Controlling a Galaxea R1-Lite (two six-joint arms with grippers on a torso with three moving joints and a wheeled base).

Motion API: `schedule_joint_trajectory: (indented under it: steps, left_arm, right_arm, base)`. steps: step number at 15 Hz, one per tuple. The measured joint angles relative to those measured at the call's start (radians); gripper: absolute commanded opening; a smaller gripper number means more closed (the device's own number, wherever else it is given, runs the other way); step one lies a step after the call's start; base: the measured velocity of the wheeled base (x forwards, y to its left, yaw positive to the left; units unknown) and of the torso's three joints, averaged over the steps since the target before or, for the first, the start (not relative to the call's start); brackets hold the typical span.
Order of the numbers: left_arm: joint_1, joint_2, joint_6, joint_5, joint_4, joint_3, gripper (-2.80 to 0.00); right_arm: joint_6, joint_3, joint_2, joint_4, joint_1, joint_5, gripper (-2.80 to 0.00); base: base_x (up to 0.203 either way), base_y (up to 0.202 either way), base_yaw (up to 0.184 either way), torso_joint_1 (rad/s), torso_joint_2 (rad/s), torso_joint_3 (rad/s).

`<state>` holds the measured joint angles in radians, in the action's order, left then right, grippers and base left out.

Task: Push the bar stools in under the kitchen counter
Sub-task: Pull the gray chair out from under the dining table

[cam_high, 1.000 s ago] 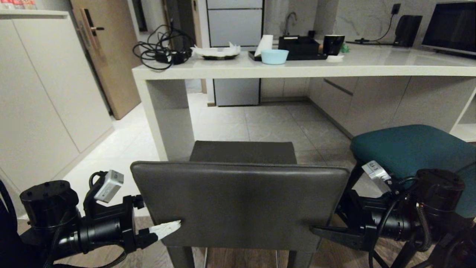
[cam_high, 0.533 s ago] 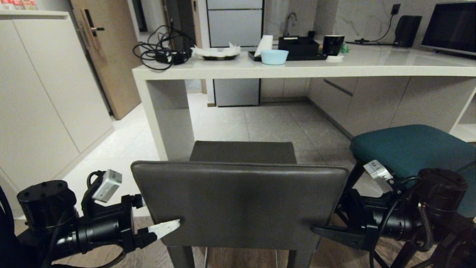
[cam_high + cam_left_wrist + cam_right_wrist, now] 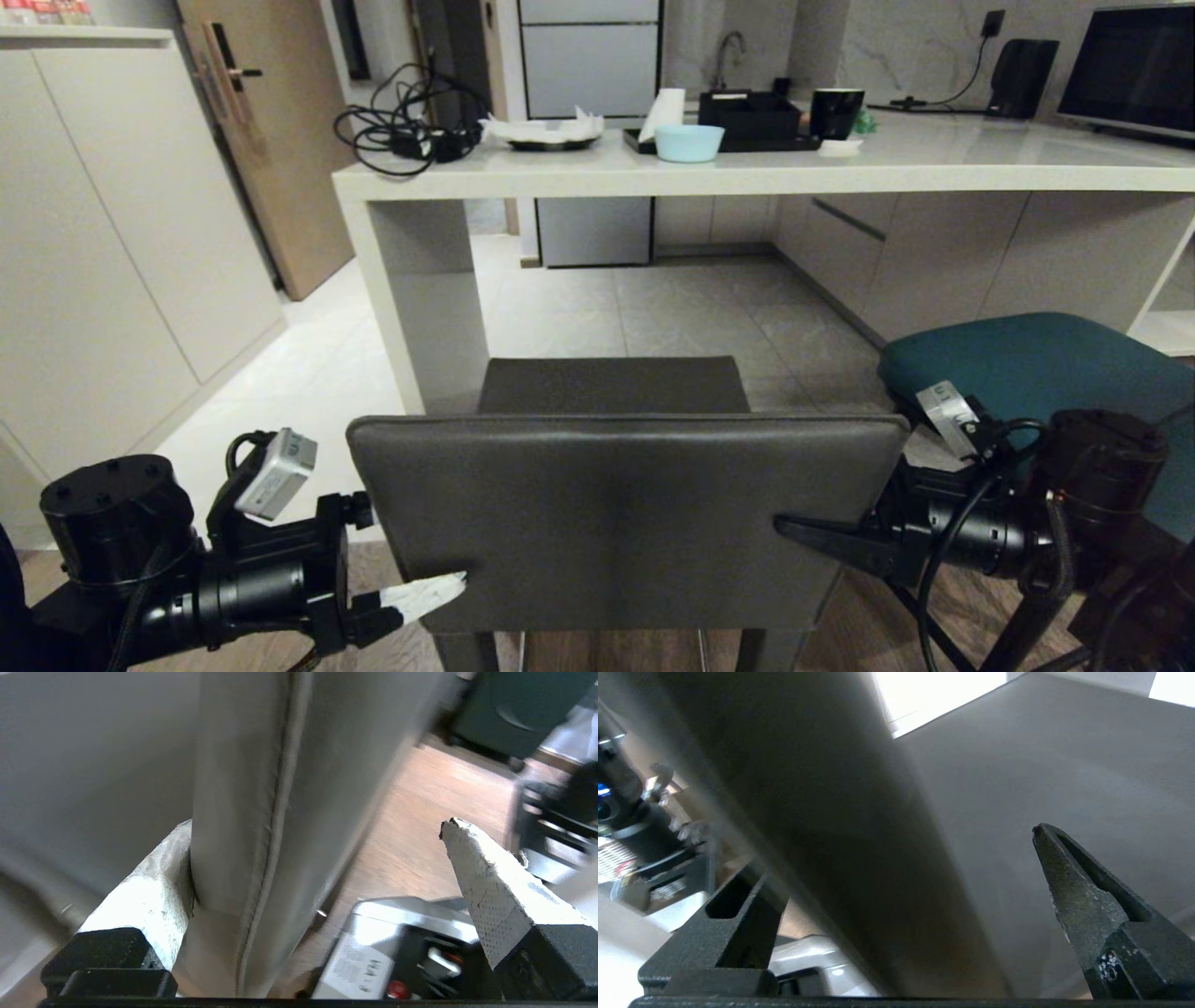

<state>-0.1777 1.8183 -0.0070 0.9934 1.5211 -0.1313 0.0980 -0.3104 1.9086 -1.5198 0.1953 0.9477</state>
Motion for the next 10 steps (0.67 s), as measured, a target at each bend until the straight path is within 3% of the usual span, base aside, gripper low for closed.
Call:
schedule_joint_trajectory:
  steps: [6,10]
  left_arm:
    - [-0.140,-0.033,0.000,0.014,0.001,0.049,0.00]
    - [-0.150,-0.037,0.000,0.001,0.002,0.059,0.00]
  right_arm:
    - [0.015,-0.095,0.066,-0.006,-0.025,-0.103,0.00]
    - [0.014,-0.111,0.092,-0.008,-0.022,-0.117,0.00]
  base:
    - [0.000,0.000,0.000,0.000,0.00,0.000]
    - [0.000,0.000,0.000,0.000,0.00,0.000]
